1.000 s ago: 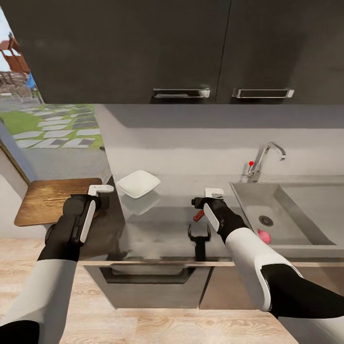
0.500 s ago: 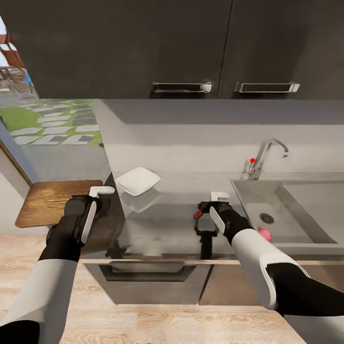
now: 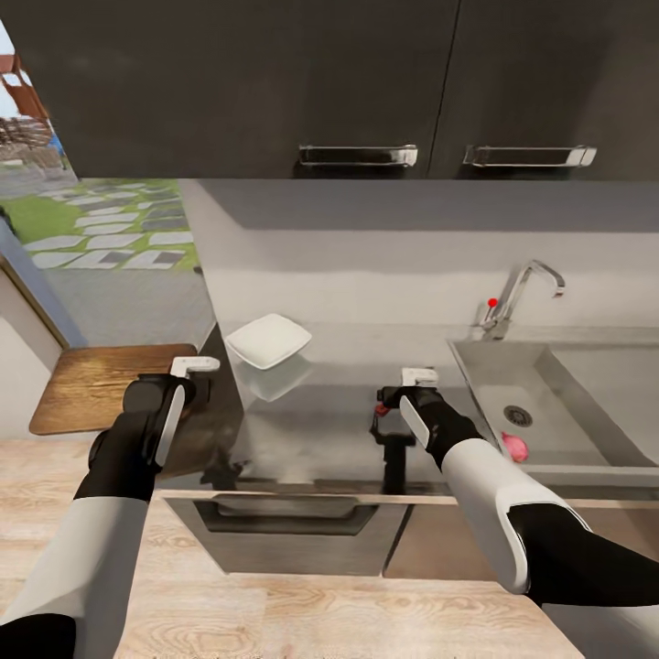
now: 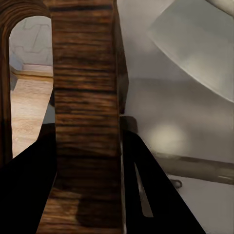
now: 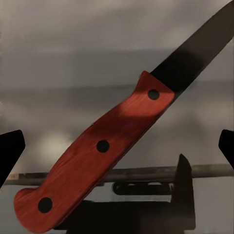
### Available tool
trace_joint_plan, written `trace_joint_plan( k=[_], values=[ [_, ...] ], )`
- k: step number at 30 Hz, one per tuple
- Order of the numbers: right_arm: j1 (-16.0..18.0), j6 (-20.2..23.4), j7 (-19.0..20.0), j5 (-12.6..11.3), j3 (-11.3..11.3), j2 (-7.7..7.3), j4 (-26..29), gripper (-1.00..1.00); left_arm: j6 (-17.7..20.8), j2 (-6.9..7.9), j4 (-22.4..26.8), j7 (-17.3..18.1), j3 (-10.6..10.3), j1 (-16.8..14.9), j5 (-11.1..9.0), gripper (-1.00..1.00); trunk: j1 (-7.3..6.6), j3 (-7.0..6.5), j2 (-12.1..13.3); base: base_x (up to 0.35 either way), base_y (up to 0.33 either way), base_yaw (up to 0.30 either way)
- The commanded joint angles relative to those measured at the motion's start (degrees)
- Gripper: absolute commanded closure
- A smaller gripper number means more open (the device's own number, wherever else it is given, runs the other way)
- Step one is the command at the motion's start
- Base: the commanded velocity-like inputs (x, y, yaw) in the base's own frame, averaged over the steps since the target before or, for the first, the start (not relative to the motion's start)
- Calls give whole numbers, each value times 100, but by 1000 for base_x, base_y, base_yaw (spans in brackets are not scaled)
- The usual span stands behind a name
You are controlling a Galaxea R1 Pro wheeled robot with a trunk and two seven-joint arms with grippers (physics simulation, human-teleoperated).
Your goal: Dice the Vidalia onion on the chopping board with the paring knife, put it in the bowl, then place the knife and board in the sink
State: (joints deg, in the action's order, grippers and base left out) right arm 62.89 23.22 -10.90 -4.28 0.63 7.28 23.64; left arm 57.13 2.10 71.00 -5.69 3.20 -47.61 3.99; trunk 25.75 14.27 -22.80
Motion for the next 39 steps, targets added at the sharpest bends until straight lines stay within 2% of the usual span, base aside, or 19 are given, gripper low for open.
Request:
trace_joint_plan(
  k=[1,19,29,33,39],
  values=[
    [4,25,-35,-46,8,1,9,-100,26,-1,11,15,-6,-4,47,100,3,20,-12,0,0,70],
    [4,25,-35,-57,8,-8,9,-100,26,-7,-31,15,-12,-6,49,100,3,179,-12,0,0,71],
    [4,25,-35,-70,-2,-35,15,-100,26,0,-33,15,-12,-3,49,100,3,203,-12,0,0,40],
    [4,25,-35,-219,-10,-69,18,-100,26,1,-29,15,-12,-3,49,100,3,203,-12,0,0,0],
    [4,25,-35,-256,-10,-69,16,-100,26,1,-37,15,-12,-3,49,100,3,213,-12,0,0,0]
  ],
)
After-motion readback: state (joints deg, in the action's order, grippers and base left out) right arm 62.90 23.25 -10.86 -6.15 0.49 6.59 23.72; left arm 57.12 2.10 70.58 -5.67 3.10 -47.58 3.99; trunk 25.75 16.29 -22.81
